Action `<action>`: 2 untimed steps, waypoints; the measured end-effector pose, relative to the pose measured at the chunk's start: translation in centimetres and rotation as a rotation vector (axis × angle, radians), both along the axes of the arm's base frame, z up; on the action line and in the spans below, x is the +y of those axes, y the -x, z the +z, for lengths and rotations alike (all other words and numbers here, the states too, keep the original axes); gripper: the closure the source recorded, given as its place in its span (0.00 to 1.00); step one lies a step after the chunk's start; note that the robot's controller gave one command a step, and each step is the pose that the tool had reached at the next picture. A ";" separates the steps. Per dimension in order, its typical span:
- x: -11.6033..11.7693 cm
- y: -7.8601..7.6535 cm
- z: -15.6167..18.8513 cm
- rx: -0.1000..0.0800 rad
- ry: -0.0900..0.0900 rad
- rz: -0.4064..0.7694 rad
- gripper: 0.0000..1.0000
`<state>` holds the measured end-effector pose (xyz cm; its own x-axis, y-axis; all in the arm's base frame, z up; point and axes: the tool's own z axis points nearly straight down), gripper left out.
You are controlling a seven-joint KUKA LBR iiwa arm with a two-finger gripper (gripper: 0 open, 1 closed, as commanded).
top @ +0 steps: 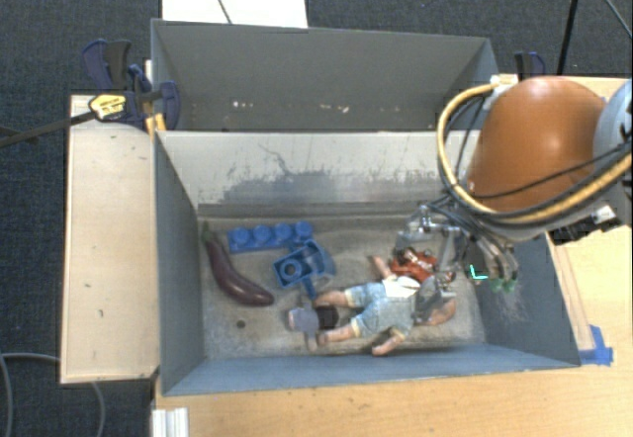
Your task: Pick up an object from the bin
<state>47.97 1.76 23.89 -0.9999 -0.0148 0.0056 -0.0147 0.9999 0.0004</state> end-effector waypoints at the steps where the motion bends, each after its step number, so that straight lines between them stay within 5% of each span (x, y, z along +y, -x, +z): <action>1: 0.0 -0.2 0.4 -0.008 0.000 0.000 0.00; 2: 4.1 -2.4 -16.3 -0.002 0.000 -0.026 1.00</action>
Offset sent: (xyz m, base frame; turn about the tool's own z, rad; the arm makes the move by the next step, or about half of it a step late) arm 0.0228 0.0402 -0.1689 0.0286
